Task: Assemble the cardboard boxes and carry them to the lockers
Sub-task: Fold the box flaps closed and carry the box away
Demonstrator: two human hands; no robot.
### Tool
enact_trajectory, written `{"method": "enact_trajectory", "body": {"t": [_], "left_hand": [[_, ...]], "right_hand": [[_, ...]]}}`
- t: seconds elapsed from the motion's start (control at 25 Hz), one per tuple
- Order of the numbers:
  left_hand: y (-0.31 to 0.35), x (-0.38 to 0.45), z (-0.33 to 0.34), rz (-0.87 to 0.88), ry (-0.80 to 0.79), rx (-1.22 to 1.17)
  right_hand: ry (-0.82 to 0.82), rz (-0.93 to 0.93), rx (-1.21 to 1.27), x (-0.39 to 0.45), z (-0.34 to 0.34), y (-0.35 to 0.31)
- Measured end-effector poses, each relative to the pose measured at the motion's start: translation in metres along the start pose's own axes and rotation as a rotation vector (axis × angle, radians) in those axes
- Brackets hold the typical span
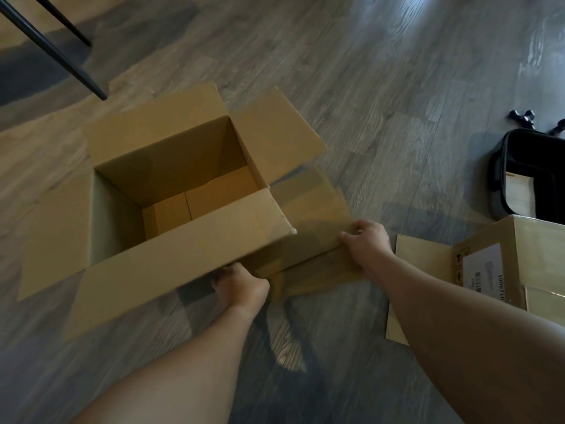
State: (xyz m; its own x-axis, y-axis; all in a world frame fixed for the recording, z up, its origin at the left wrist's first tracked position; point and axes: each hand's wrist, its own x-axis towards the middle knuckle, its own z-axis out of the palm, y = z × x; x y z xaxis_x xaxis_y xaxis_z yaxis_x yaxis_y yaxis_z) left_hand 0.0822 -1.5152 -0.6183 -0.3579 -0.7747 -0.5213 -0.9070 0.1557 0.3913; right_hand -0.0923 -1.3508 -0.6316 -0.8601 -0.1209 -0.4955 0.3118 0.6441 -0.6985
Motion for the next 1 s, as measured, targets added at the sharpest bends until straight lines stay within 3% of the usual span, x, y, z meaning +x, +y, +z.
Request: {"method": "enact_trajectory", "body": {"t": [0.16,0.44,0.64,1.0], "left_hand": [[0.012,0.007,0.002,0.022,0.001,-0.058],[0.067,-0.024,0.053,0.207,-0.05,-0.011],[0.103,-0.04,0.081,0.337,-0.068,-0.013],[0.2,-0.059,0.04,0.686,0.025,-0.062]], "right_hand": [[0.12,0.02,0.084,-0.002,-0.014,-0.022],[0.371,-0.022,-0.333,-0.011,-0.084,0.024],[0.492,-0.065,-0.43,-0.03,-0.127,0.046],[0.578,-0.006,-0.244,-0.04,-0.172,0.041]]}}
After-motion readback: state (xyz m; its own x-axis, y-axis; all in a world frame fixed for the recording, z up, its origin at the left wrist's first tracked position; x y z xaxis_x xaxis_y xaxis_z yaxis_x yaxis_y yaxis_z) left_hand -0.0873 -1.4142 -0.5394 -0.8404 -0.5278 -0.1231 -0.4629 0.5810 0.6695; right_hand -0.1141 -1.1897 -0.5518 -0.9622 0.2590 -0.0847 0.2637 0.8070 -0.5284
